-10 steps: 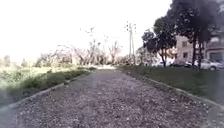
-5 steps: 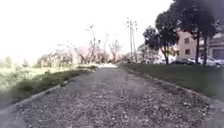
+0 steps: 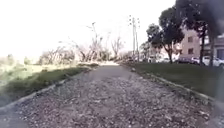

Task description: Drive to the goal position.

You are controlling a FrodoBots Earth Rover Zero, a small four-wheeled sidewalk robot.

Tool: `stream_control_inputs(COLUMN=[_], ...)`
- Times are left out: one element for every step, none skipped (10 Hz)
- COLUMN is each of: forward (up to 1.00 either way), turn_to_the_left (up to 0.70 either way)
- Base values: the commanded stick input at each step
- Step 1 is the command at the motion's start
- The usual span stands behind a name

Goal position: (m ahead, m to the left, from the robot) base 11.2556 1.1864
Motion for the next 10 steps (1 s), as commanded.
stream_control_inputs(forward=[0.7, 0.7, 0.7, 0.7, 0.7, 0.7, 0.7, 0.7, 0.7, 0.7], turn_to_the_left=[0.0, 0.0, 0.0, 0.0, 0.0, 0.0, 0.0, 0.0, 0.0, 0.0])
